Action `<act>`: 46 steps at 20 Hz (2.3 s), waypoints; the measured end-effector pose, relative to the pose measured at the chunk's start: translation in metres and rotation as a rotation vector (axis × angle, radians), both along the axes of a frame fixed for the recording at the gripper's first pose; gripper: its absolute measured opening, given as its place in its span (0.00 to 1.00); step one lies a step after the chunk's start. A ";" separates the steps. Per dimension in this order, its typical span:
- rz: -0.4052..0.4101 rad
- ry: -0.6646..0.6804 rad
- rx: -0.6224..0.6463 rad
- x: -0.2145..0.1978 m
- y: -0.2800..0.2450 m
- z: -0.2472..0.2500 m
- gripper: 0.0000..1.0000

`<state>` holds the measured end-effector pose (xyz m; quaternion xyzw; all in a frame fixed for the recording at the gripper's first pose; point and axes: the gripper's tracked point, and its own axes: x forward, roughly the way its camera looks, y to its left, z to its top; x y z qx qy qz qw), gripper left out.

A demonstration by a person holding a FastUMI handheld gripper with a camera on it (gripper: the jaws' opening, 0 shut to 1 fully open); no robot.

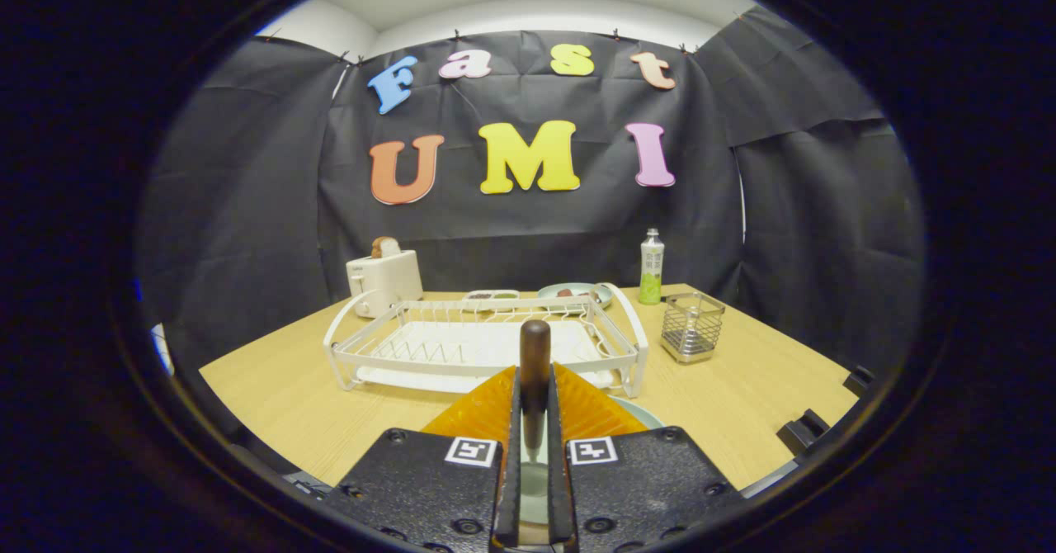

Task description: Take the plate from the dish rack, then take the spoon from the basket and place it into the plate.

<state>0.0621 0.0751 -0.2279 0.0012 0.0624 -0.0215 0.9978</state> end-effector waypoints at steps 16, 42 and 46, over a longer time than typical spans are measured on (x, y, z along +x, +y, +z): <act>0.072 -0.013 -0.090 -0.040 -0.020 0.029 0.99; 0.015 -0.113 -0.053 -0.101 -0.043 0.084 1.00; 0.024 -0.059 -0.027 -0.097 -0.047 0.074 1.00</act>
